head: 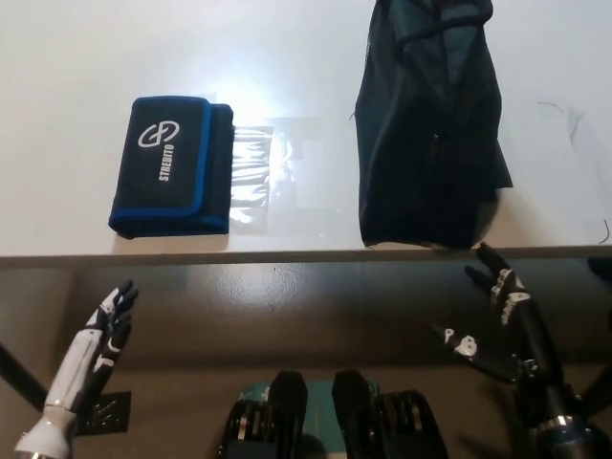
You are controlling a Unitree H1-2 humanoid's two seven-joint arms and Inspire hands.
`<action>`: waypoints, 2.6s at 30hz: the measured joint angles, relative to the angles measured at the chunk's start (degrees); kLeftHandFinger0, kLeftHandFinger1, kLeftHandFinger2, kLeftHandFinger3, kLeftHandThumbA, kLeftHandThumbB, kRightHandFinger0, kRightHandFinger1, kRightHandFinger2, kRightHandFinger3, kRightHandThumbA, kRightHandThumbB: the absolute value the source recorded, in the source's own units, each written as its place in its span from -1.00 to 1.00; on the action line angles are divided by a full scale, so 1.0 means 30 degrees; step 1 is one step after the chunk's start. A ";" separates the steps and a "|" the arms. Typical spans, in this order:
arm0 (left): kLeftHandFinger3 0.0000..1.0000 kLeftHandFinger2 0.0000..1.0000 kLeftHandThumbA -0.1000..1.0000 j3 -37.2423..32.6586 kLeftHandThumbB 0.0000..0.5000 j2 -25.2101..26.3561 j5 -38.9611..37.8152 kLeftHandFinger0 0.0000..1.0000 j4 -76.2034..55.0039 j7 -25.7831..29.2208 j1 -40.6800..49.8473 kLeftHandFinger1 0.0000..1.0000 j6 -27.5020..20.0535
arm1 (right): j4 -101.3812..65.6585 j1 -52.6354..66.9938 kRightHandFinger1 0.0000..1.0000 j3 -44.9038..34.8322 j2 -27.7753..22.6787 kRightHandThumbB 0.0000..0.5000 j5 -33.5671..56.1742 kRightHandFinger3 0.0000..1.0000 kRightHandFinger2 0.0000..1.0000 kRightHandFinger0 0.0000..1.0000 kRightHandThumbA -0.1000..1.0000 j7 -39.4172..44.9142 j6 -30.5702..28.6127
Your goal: Use both hands to pick up the lunch bag on the right hand side and smoothly move it near the note book on the left hand side
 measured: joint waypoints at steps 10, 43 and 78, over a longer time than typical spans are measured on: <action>1.00 1.00 1.00 -0.0088 -0.18 0.0475 -0.0560 1.00 -0.4385 -0.1075 0.0232 1.00 0.0094 | -0.3227 0.0720 0.76 -0.0570 -0.0459 -0.38 -0.0328 1.00 0.96 0.79 1.00 -0.0030 -0.0608; 1.00 1.00 1.00 -0.1392 0.35 -0.0389 -0.3677 1.00 -0.1766 -0.4015 -0.9470 1.00 0.5466 | 0.1912 -0.6768 1.00 -0.4775 -0.1439 0.30 0.5384 1.00 1.00 1.00 1.00 0.0591 0.2058; 1.00 1.00 1.00 -0.1458 0.95 -0.4686 -0.3683 1.00 1.2665 -0.4655 -1.8284 1.00 0.6089 | 1.5803 -1.5538 1.00 -0.8481 0.1014 0.44 1.2159 1.00 1.00 1.00 1.00 0.4596 0.3252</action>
